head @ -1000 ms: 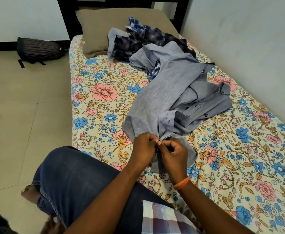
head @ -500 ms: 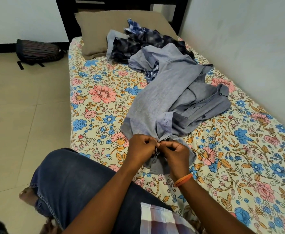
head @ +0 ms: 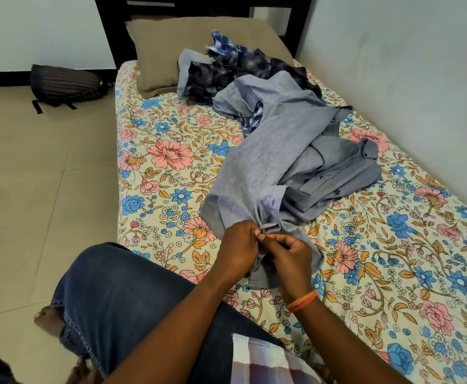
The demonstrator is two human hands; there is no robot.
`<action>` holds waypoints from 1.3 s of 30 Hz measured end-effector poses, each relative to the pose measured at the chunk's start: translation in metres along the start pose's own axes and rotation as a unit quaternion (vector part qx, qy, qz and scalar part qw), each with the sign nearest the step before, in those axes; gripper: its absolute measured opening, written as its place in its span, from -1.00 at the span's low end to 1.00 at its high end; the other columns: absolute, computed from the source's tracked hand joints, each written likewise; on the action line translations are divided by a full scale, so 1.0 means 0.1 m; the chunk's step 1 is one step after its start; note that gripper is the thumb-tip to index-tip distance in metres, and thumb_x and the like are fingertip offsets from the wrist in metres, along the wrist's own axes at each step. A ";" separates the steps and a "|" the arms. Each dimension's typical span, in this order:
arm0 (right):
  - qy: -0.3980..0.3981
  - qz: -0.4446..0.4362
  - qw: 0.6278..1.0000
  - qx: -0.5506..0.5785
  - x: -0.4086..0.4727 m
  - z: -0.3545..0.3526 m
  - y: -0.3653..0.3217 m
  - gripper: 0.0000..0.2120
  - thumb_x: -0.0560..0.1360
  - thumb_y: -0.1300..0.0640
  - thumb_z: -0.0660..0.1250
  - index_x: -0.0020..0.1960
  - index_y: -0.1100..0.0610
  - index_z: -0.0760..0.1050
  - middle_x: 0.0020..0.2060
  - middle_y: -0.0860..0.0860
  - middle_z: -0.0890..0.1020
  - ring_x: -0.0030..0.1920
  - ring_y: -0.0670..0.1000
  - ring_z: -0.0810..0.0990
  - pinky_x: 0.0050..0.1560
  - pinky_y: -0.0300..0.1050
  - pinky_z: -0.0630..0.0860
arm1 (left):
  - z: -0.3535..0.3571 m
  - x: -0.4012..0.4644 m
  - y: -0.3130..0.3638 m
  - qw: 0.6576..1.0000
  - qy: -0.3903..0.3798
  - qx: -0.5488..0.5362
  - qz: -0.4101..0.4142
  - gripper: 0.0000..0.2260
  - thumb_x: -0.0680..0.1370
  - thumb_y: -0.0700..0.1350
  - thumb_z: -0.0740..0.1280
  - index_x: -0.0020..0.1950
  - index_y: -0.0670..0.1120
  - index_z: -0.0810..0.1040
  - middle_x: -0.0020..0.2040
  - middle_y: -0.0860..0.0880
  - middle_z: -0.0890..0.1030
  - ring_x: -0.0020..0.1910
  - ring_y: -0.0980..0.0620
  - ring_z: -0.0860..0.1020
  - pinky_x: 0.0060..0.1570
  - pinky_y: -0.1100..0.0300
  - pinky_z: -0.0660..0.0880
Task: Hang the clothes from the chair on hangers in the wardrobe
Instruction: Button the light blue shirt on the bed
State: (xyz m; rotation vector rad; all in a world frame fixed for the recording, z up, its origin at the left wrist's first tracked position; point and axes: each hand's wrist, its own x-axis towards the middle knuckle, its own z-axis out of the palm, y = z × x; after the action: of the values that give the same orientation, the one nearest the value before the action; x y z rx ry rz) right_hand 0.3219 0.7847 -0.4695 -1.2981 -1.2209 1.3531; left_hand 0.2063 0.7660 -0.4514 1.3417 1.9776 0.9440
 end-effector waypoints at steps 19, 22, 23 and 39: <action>0.051 -0.153 0.979 -0.124 0.33 -0.08 -0.37 -0.85 0.49 0.08 0.48 -0.16 0.16 0.65 -0.33 0.00 0.66 -0.34 -0.08 0.58 -0.27 -0.16 0.54 | -0.04 -0.06 -0.03 0.956 0.036 0.238 0.169 -0.87 0.56 -0.04 0.26 -0.02 -0.08 0.53 -0.05 -0.07 0.57 -0.03 -0.08 0.46 -0.12 0.03 0.42; 0.094 -0.039 0.994 0.036 0.32 -0.05 -0.38 -0.84 0.54 0.14 0.41 -0.11 0.24 0.61 -0.35 0.07 0.61 -0.34 0.02 0.54 -0.28 -0.07 0.55 | -0.03 -0.03 0.01 0.971 0.071 0.135 0.185 -0.92 0.49 -0.07 0.31 -0.05 -0.04 0.51 -0.08 0.00 0.53 -0.03 -0.01 0.40 -0.09 0.03 0.41; 0.112 -0.001 0.990 0.082 0.29 -0.06 -0.36 -0.83 0.58 0.13 0.37 -0.05 0.26 0.59 -0.34 0.08 0.60 -0.32 0.04 0.55 -0.27 -0.06 0.55 | -0.03 0.00 0.03 0.976 0.097 0.080 0.178 -0.94 0.49 -0.08 0.30 -0.06 -0.03 0.49 -0.08 0.02 0.51 -0.03 0.02 0.39 -0.07 0.06 0.40; 0.096 -0.032 0.994 0.044 0.14 -0.01 -0.25 -0.87 0.62 0.11 0.29 0.11 0.09 0.58 -0.06 -0.04 0.71 -0.06 -0.10 0.67 -0.12 -0.24 0.60 | 0.05 0.55 -0.16 0.984 0.119 -0.113 -0.060 -0.88 0.55 -0.10 0.41 -0.15 -0.12 0.59 -0.26 0.03 0.59 -0.30 0.14 0.52 -0.24 0.19 0.40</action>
State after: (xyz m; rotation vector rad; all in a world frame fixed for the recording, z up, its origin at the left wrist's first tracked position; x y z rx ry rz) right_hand 0.3213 0.8025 -0.4470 -1.2844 -1.0509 1.1949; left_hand 0.1831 0.8148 -0.4712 1.0103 2.0262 1.2775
